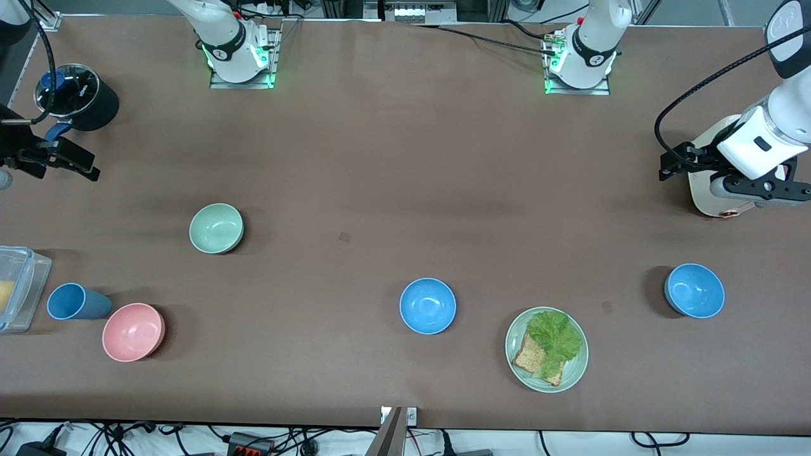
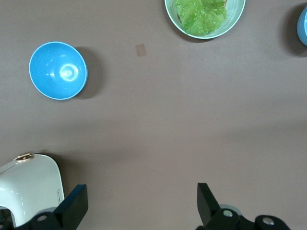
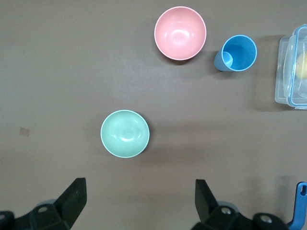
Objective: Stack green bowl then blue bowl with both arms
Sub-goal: 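Reach the right gripper toward the pale green bowl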
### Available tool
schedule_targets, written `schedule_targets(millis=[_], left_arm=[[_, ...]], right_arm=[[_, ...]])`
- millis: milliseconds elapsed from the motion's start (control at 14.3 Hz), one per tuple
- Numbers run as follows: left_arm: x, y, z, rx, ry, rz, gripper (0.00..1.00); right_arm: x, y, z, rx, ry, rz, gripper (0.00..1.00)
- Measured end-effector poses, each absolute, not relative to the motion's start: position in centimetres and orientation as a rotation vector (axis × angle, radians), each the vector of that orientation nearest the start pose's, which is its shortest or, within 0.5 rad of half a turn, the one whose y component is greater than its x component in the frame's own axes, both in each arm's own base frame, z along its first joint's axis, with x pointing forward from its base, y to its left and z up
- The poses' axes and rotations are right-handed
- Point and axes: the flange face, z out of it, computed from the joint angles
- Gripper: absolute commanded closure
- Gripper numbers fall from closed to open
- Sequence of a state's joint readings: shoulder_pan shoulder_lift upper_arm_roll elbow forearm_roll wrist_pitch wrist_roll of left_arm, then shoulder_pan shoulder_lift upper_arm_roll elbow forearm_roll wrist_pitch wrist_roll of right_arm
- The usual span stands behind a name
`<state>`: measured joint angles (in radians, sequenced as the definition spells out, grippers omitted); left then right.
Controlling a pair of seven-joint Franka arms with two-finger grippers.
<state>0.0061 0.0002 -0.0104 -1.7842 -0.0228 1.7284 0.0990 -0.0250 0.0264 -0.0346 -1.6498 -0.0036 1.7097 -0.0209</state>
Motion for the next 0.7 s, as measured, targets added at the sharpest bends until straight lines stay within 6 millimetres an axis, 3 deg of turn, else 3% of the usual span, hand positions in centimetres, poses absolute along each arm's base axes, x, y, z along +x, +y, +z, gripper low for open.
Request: schedule_targets(millis=[561,701], left_arm=[[55.9,0.4,53.1,-3.163,0.141,0.103,0.00],[55.9,0.4,53.0,-3.163,0.141,0.106,0.00]], right_arm=[[57.2,-3.4,58.3,-3.147,0.059,-0.049,0.00],[57.5,-3.4,56.9,-3.147,0.058,-0.005,0.00]])
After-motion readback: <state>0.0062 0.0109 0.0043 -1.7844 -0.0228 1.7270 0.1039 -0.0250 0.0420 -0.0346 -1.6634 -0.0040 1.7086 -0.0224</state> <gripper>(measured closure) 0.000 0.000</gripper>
